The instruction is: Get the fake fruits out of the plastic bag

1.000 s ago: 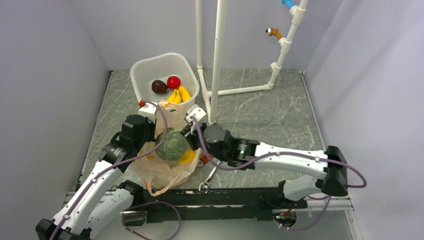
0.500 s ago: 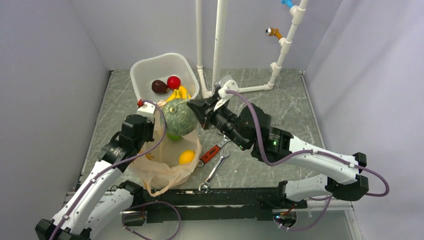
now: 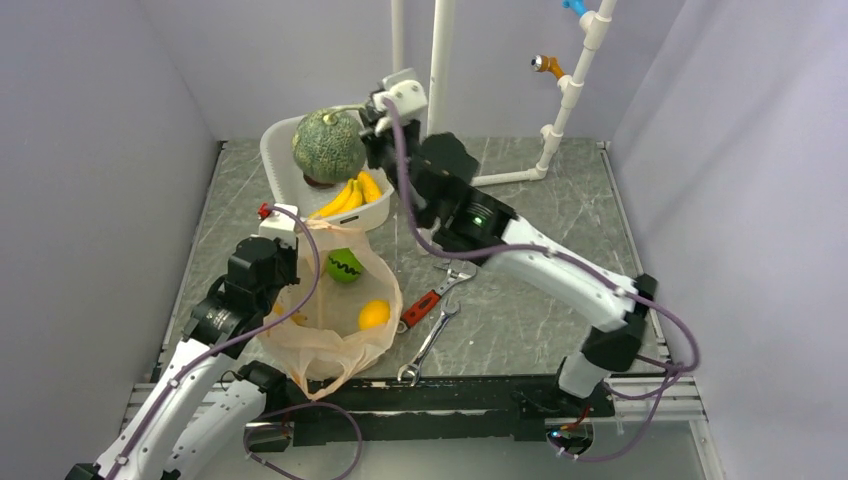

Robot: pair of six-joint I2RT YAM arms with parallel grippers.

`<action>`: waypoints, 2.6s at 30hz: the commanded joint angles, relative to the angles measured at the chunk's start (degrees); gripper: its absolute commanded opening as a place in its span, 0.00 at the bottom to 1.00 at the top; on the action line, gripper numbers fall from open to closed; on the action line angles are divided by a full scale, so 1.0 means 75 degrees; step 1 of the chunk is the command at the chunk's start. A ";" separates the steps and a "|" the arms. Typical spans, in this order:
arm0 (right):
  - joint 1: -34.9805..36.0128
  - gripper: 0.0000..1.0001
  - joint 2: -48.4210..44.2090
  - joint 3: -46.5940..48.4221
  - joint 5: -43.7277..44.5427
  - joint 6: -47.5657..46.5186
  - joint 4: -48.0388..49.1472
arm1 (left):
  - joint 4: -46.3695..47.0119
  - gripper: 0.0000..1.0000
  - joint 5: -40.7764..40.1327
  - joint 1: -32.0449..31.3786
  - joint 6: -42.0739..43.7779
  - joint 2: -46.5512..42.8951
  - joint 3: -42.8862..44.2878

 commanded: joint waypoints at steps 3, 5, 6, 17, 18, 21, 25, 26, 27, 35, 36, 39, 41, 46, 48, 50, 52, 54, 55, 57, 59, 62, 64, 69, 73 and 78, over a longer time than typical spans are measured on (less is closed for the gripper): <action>-0.0809 0.00 0.1863 0.1911 0.0300 -0.1021 0.0040 | 0.0259 0.00 -0.0192 0.0014 0.0061 -0.0107 0.0043; -0.1050 0.00 0.2624 0.2852 0.0324 -0.1087 -0.0341 | 0.0274 0.00 -0.0188 0.0014 0.0073 -0.0138 0.0032; -0.1094 0.00 0.2965 0.3190 0.0368 -0.1183 -0.0526 | 0.0286 0.00 -0.0192 0.0014 0.0079 -0.0158 0.0017; -0.1287 0.00 0.5629 0.4673 0.1269 -0.2658 -0.0097 | 0.0335 0.00 -0.0177 0.0014 0.0132 -0.0255 -0.0017; -0.1305 0.00 0.5800 0.4733 0.1325 -0.2743 -0.0068 | 0.0326 0.00 -0.0160 0.0014 0.0137 -0.0246 -0.0026; -0.1362 0.02 0.6259 0.4985 0.1592 -0.2927 -0.0148 | 0.0332 0.00 -0.0142 0.0014 0.0137 -0.0236 -0.0019; -0.1441 0.13 0.6367 0.4745 0.1580 -0.2846 -0.0352 | 0.0333 0.00 -0.0129 0.0014 0.0136 -0.0205 -0.0006; -0.1440 0.19 0.6332 0.4703 0.1531 -0.2749 -0.0598 | 0.0320 0.00 -0.0138 0.0014 0.0135 -0.0188 -0.0006; -0.1447 0.31 0.6276 0.4686 0.1477 -0.2614 -0.0828 | 0.0327 0.00 -0.0141 0.0014 0.0138 -0.0180 -0.0004; -0.1370 0.70 0.4958 0.3850 0.0975 -0.1358 -0.2352 | 0.0310 0.00 -0.0104 0.0014 0.0143 -0.0065 -0.0004; -0.1352 0.69 0.4676 0.3684 0.0927 -0.1151 -0.2532 | 0.0300 0.00 -0.0100 0.0014 0.0143 -0.0055 0.0005; -0.1194 0.70 0.3623 0.2782 0.0572 -0.0452 -0.2820 | 0.0311 0.00 -0.0102 0.0014 0.0161 -0.0040 0.0008; -0.1067 0.70 0.2837 0.1997 0.0357 -0.0038 -0.2781 | 0.0320 0.00 -0.0088 0.0014 0.0172 -0.0048 0.0008; -0.0721 0.70 0.1202 0.0082 -0.0076 0.0603 -0.2584 | 0.0309 0.00 -0.0085 0.0014 0.0167 -0.0036 0.0007; -0.0689 0.70 0.0710 -0.0422 -0.0325 0.0973 -0.2696 | 0.0299 0.00 -0.0104 0.0014 0.0167 -0.0033 0.0006; -0.0694 0.70 0.0096 -0.0987 -0.0735 0.1247 -0.2764 | 0.0287 0.00 -0.0108 0.0014 0.0173 -0.0026 0.0017; -0.0693 0.70 -0.0526 -0.1638 -0.1250 0.1642 -0.2752 | 0.0288 0.00 -0.0089 0.0014 0.0166 -0.0042 0.0011; -0.0691 0.72 -0.1206 -0.2313 -0.1916 0.1823 -0.2726 | 0.0280 0.00 -0.0064 0.0014 0.0162 -0.0077 0.0018; -0.0692 0.74 -0.1535 -0.2708 -0.2310 0.1877 -0.2661 | 0.0300 0.00 -0.0029 0.0014 0.0166 -0.0103 0.0011; -0.0692 0.77 -0.2185 -0.3487 -0.3081 0.1964 -0.2498 | 0.0329 0.00 0.0105 0.0014 0.0167 -0.0153 0.0002; -0.0683 0.77 -0.2754 -0.4174 -0.3695 0.2078 -0.2330 | 0.0398 0.00 0.0293 0.0014 0.0189 -0.0226 -0.0013; -0.0548 0.78 -0.3439 -0.5238 -0.4812 0.2038 -0.1987 | 0.0504 0.00 0.0660 0.0014 0.0245 -0.0330 -0.0038; -0.0333 0.78 -0.3819 -0.5866 -0.5404 0.1928 -0.1582 | 0.0555 0.00 0.0879 0.0014 0.0249 -0.0398 -0.0069; 0.0418 0.78 -0.3545 -0.6515 -0.5768 0.2082 -0.0797 | 0.0672 0.00 0.1188 0.0014 0.0249 -0.0472 -0.0132; 0.0840 0.72 -0.2535 -0.6361 -0.5536 0.2211 -0.0445 | 0.0696 0.00 0.1377 0.0005 0.0498 -0.0438 -0.0138; 0.0910 0.69 -0.1181 -0.5612 -0.4461 0.2358 -0.0886 | 0.0666 0.00 0.1342 -0.0049 0.0562 -0.0372 -0.0162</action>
